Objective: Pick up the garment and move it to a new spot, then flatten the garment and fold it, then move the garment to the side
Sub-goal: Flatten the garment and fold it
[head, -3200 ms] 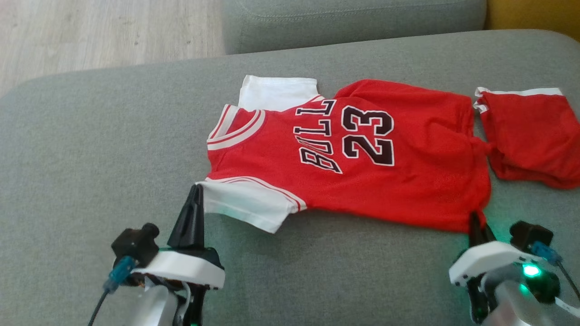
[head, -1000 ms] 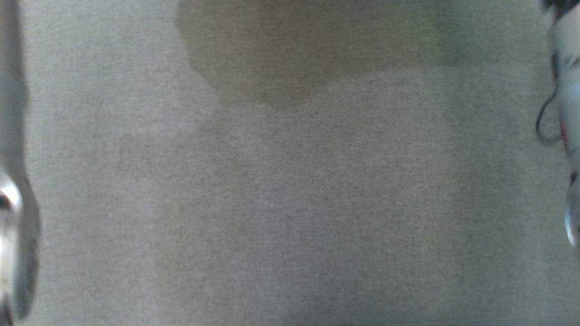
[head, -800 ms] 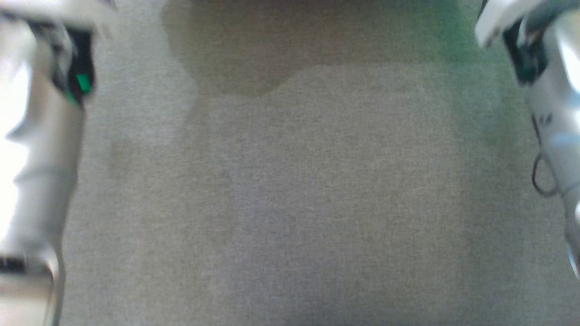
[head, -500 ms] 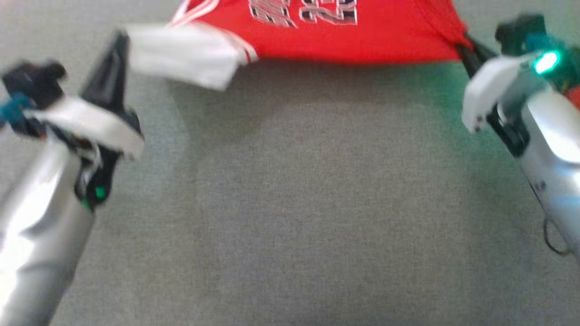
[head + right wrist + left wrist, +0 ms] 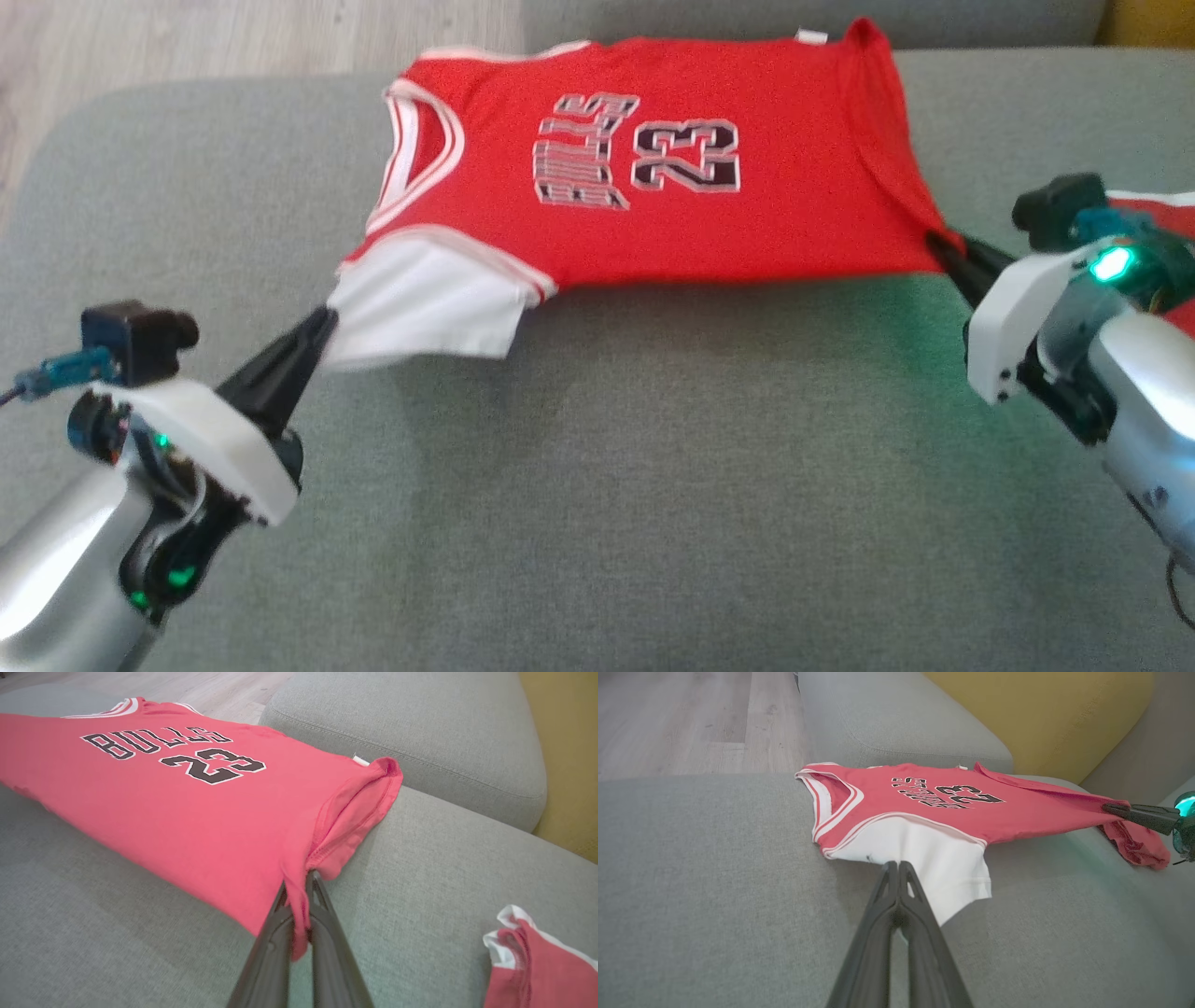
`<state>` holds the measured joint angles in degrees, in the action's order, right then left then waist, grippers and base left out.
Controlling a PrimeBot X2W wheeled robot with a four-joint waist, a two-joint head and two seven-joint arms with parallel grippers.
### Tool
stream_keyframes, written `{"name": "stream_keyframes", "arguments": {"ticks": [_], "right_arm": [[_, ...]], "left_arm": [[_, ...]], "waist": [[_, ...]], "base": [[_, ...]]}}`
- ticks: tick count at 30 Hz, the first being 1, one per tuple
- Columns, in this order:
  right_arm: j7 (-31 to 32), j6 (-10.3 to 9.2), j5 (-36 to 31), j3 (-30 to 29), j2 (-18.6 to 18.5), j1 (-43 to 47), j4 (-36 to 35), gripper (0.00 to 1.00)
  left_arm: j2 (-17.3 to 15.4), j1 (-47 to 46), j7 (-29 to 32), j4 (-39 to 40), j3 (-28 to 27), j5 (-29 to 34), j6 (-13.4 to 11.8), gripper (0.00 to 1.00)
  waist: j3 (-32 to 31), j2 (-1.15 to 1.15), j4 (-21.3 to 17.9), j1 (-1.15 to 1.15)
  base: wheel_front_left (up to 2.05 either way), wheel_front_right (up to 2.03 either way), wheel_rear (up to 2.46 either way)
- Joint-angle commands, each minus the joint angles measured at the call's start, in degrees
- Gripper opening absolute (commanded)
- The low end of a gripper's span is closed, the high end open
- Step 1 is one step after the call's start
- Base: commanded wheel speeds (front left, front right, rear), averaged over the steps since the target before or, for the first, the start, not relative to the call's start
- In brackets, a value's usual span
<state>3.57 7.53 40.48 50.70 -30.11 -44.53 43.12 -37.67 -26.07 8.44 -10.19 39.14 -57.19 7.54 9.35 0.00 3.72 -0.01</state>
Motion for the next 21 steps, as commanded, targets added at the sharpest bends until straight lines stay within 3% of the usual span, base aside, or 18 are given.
{"name": "stream_keyframes", "arguments": {"ticks": [1,13,21], "right_arm": [[0.39,-0.04,1.48,1.01,-2.0,1.15,-2.21,0.0],[0.26,-0.04,8.24,4.06,-4.14,7.04,-7.23,0.0],[-1.45,-0.04,10.55,0.64,-4.57,11.42,-9.83,0.0]], "left_arm": [[-4.09,-0.59,1.14,2.93,-2.82,-1.64,-0.54,0.0],[-11.06,9.45,8.85,13.66,-2.23,-10.44,-2.0,0.0],[-13.86,13.38,7.78,19.28,-3.26,-11.57,-3.96,0.0]], "waist": [[-1.76,0.0,-0.49,0.01],[-8.36,0.0,-2.61,0.01],[-9.52,0.0,-3.85,0.01]], "base": [[0.0,0.0,0.0],[0.0,0.0,0.0],[0.0,0.0,0.0]]}}
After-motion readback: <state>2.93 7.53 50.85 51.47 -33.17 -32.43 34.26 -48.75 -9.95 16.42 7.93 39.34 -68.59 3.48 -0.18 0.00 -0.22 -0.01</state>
